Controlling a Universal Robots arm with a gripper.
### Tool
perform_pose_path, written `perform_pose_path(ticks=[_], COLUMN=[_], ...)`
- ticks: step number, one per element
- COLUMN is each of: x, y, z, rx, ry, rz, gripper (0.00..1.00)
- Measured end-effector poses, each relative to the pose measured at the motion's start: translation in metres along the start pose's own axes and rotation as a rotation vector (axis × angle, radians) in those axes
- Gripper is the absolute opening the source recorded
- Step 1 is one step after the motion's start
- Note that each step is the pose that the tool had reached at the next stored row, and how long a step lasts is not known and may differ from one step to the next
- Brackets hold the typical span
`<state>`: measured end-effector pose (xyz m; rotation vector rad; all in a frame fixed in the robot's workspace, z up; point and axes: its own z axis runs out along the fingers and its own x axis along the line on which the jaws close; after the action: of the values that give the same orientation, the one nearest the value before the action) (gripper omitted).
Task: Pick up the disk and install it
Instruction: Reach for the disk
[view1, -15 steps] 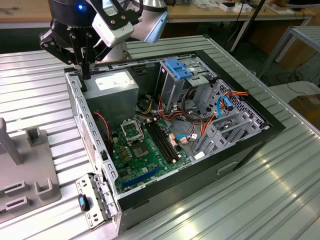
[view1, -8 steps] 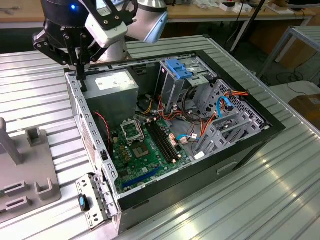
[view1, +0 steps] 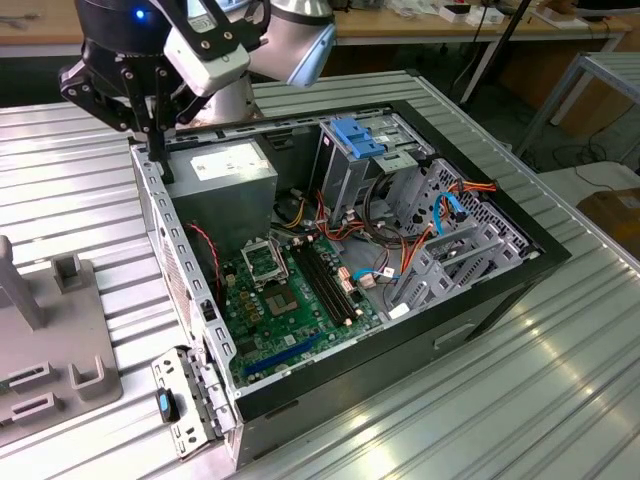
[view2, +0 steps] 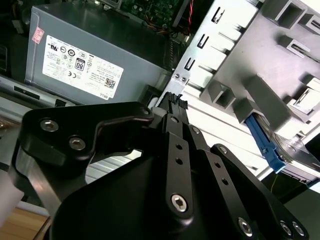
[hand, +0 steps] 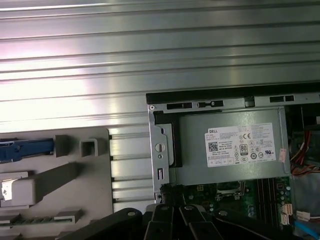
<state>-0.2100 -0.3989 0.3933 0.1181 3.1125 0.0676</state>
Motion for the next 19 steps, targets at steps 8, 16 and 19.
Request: perform_pose_path(ticks=[8,16,19], x=[0.0151,0.0318,0.0382], y=[-0.0011,-0.0024,-0.0029], z=[-0.0004,-0.0009,-0.0011], rx=[0.0000,0.0000,0.0000], ry=[0.0000,-0.0001,0.0000], rz=[0.000,0.000,0.000], gripper=[0.11,0.11,0.11])
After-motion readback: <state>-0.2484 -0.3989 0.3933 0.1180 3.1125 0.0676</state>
